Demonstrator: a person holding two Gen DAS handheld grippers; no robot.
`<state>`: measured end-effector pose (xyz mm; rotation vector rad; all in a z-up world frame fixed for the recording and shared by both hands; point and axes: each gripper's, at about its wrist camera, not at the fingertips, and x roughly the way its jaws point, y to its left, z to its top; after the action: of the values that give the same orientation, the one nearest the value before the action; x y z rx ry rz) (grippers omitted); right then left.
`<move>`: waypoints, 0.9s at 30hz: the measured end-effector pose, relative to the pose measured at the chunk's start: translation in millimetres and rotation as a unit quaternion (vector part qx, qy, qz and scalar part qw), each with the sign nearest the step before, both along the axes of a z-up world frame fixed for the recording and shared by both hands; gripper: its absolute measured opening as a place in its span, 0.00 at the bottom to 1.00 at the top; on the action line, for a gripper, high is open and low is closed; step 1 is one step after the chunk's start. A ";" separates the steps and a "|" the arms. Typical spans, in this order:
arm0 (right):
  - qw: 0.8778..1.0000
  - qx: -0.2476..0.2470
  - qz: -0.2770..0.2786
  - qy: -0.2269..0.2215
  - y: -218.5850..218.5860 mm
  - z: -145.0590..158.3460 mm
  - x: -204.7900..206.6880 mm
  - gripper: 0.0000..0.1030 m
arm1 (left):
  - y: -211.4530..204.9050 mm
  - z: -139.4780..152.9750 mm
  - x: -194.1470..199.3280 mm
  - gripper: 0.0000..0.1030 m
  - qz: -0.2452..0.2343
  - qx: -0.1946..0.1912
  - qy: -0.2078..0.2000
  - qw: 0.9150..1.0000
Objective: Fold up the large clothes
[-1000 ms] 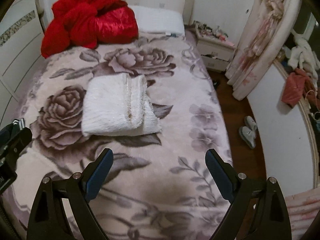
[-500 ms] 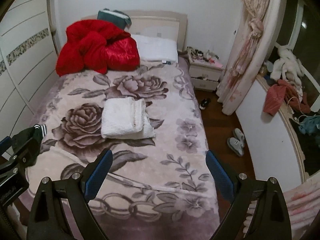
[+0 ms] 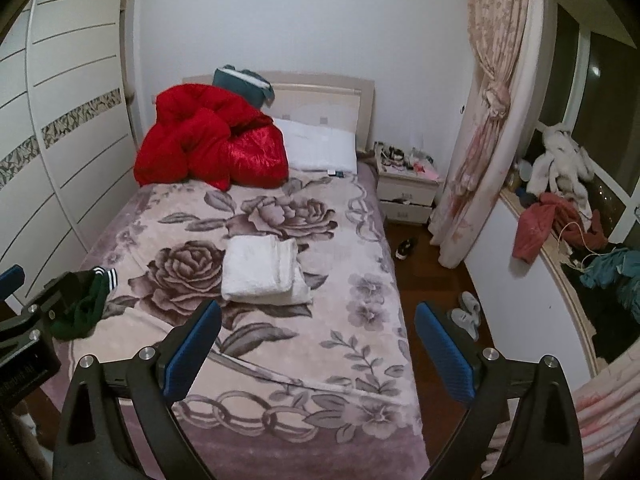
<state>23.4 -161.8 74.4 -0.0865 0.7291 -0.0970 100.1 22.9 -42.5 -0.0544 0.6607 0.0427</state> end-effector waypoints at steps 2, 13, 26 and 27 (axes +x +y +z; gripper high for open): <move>1.000 0.001 0.005 -0.003 0.2 4.4 -5.8 0.97 | -0.5 2.2 -5.2 0.95 0.002 0.002 -0.005 1.000; 1.000 0.008 0.013 -0.013 -0.7 15.5 -30.3 0.99 | -4.0 11.4 -24.1 0.95 0.002 0.010 -0.022 1.000; 1.000 0.018 0.004 -0.019 -8.8 20.5 -45.4 0.99 | -5.8 18.0 -38.6 0.95 -0.006 0.011 -0.030 0.999; 1.000 0.018 0.004 -0.019 -8.9 20.7 -46.0 0.99 | -5.7 18.3 -39.6 0.95 -0.006 0.010 -0.030 0.999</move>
<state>-22.6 -170.8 95.1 -0.0534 0.6924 -0.0779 60.6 17.1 -24.2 -0.0323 0.6005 0.0361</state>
